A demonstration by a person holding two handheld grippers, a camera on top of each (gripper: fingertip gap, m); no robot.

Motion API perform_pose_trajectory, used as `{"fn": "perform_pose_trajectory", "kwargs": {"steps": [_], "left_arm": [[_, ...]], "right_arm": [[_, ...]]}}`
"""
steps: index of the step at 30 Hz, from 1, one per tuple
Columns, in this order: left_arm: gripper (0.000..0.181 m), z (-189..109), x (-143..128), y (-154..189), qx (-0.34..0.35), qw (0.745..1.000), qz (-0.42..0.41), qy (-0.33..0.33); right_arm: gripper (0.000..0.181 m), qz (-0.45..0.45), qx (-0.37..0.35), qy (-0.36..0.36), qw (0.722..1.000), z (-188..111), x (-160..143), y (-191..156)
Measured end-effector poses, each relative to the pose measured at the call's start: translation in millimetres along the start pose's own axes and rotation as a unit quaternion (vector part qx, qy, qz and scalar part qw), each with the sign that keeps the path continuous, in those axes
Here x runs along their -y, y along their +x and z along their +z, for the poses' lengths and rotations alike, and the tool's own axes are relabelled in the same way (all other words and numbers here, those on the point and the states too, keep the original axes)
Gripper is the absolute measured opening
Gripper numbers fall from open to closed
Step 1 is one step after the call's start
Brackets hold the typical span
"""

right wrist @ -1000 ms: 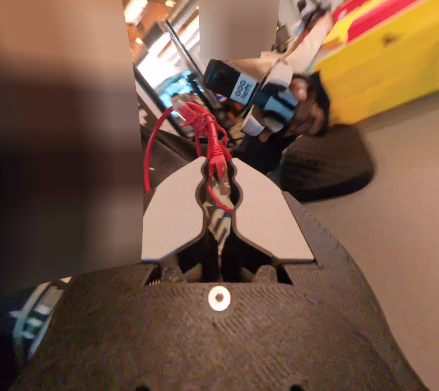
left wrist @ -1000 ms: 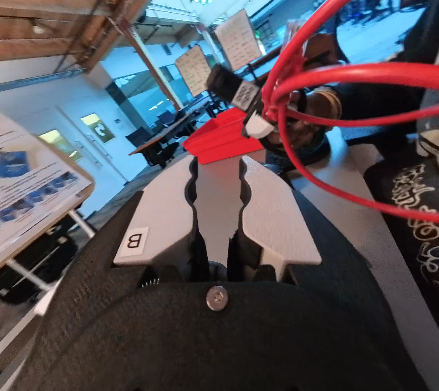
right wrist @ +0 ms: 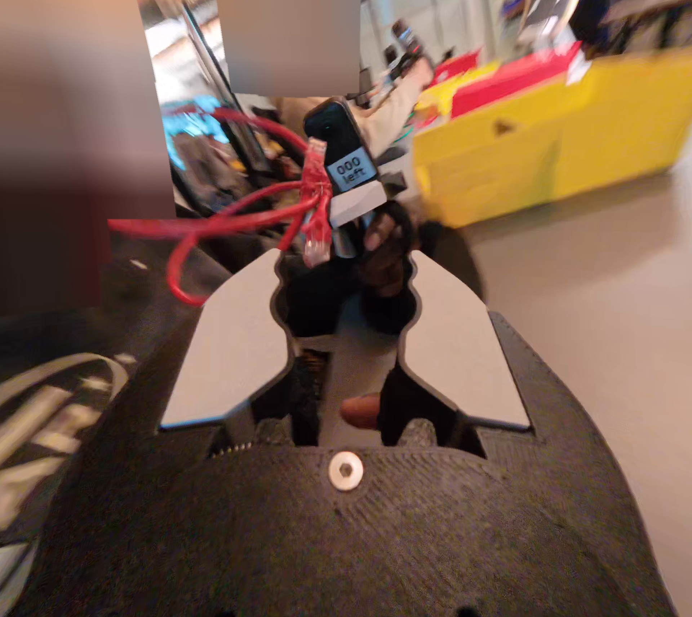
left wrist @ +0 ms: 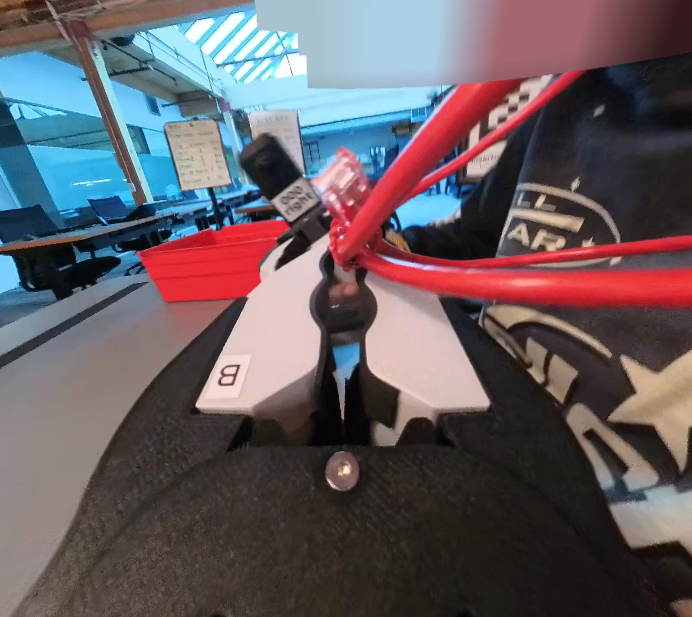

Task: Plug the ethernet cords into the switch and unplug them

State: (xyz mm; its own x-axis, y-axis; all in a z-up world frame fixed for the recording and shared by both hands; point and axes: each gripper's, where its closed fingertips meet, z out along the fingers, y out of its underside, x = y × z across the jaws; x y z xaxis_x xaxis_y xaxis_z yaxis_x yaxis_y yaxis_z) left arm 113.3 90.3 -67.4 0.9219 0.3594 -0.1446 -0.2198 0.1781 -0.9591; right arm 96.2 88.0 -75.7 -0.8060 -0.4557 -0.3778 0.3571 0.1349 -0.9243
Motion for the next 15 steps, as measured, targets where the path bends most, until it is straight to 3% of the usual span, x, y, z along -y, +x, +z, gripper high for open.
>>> {"fn": "perform_pose_trajectory", "kwargs": {"steps": [2,4,6,8,15], "left_arm": [[0.010,-2,7,-1,0.004,0.999,-0.025,0.033],[0.010,0,8,0,0.003,0.999,-0.034,0.040],[0.010,3,5,2,0.001,0.999,-0.035,0.036],[0.010,7,3,7,-0.007,0.999,-0.035,0.032],[0.013,9,12,3,0.013,0.994,-0.065,0.082]], "right_arm": [[0.058,-0.144,-0.056,0.014,0.988,-3,4,-1],[0.048,-0.211,-0.062,0.027,0.975,-1,6,-12],[0.036,-0.225,-0.066,0.035,0.971,4,8,-18],[0.012,-0.241,-0.057,0.035,0.968,7,6,-23],[0.011,-0.229,-0.073,0.032,0.970,9,7,-24]]}}
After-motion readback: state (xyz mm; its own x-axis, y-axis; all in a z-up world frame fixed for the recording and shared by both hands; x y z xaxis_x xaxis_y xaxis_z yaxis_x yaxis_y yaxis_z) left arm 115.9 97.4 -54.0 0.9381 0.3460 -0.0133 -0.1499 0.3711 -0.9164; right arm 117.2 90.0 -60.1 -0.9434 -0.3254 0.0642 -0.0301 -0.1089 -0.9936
